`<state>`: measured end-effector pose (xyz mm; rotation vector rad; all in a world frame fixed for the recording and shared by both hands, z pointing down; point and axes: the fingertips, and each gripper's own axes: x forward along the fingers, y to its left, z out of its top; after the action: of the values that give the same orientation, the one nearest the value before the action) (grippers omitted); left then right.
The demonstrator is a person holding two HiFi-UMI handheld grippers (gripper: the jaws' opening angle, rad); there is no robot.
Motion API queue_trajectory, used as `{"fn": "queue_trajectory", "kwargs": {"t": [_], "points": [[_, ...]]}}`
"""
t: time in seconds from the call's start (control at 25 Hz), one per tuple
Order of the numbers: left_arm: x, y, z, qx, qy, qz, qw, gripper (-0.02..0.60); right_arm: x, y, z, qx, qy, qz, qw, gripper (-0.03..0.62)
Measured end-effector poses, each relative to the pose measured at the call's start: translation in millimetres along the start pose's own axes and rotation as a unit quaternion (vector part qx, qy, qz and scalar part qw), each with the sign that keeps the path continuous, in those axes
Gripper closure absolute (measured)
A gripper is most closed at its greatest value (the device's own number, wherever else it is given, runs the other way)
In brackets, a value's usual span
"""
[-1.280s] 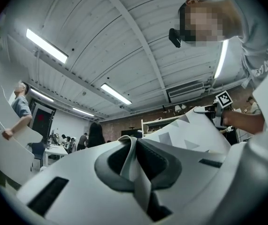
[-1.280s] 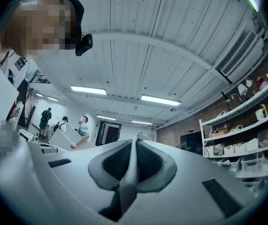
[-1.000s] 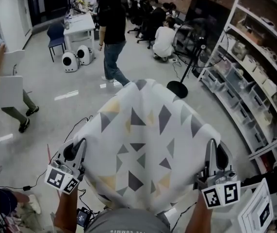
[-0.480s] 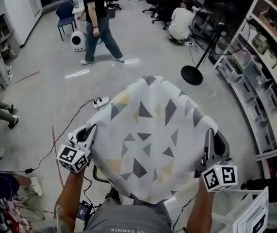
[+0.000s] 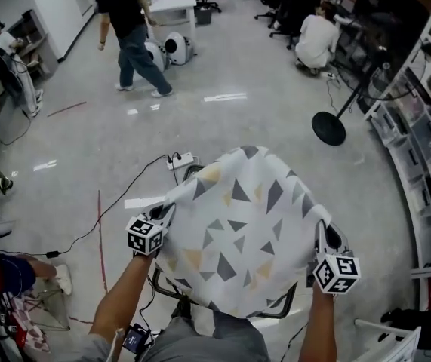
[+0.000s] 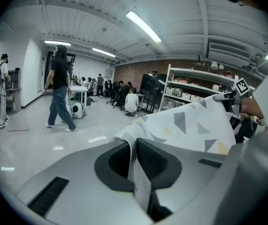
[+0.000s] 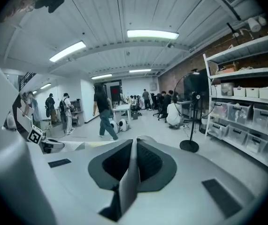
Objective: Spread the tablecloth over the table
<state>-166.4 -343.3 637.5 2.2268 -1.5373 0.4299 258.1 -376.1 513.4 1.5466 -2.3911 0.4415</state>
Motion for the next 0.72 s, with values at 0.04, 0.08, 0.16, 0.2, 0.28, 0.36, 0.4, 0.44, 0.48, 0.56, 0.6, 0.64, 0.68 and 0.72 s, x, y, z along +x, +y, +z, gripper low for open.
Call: {"fn": "queue_trajectory", "kwargs": {"t": [0.04,0.08,0.16,0.2,0.28,0.36,0.4,0.44,0.48,0.56,0.6,0.64,0.68,0.72], "points": [[10.1,0.1,-8.8,-0.002,0.013,0.0,0.9999,0.571,8.3,-6.4,-11.5,0.0,0.016,0.001,1.0,0.568],[19.2,0.2,-18.5,-0.003,0.027,0.001,0.9996,0.572,15.5,-12.1,-23.8,0.0,0.032,0.001,1.0,0.568],[34.9,4.5,-37.5,-0.003,0.051,0.004,0.9987,0.575,30.3,-20.5,-47.8,-0.002,0.056,0.001,0.998,0.566],[42.5,8.6,-45.7,-0.002,0.062,0.006,0.9981,0.575,38.1,-24.6,-58.3,-0.004,0.064,0.0,0.998,0.565],[57.5,16.2,-61.5,0.001,0.082,0.009,0.9966,0.575,53.9,-35.6,-76.0,-0.007,0.077,-0.005,0.997,0.563],[71.5,22.7,-72.9,0.013,0.102,0.015,0.9946,0.575,72.1,-49.3,-87.8,-0.008,0.088,-0.008,0.996,0.562],[77.9,26.0,-75.2,0.024,0.112,0.02,0.9933,0.576,81.8,-56.1,-91.1,-0.009,0.094,-0.009,0.995,0.56],[83.4,29.7,-76.3,0.038,0.122,0.026,0.9915,0.577,90.6,-62.9,-93.4,-0.008,0.101,-0.011,0.995,0.559],[87.2,33.8,-77.7,0.051,0.133,0.033,0.9892,0.578,97.6,-70.1,-96.3,-0.007,0.11,-0.017,0.994,0.557],[90.3,41.7,-85.4,0.072,0.156,0.046,0.9841,0.578,106.6,-87.8,-108.6,0.004,0.131,-0.034,0.991,0.556],[91.6,44.6,-92.6,0.089,0.166,0.05,0.9808,0.578,109.5,-98.5,-118.7,0.011,0.142,-0.045,0.989,0.553],[93.6,45.7,-101.3,0.114,0.177,0.051,0.9762,0.578,111.9,-110.3,-130.6,0.02,0.153,-0.057,0.986,0.549],[95.9,44.3,-111.3,0.145,0.191,0.049,0.9696,0.58,113.6,-122.9,-143.4,0.03,0.163,-0.069,0.984,0.544],[97.8,40.6,-122.7,0.178,0.206,0.045,0.9612,0.58,114.6,-135.7,-155.8,0.039,0.174,-0.082,0.981,0.539]]}}
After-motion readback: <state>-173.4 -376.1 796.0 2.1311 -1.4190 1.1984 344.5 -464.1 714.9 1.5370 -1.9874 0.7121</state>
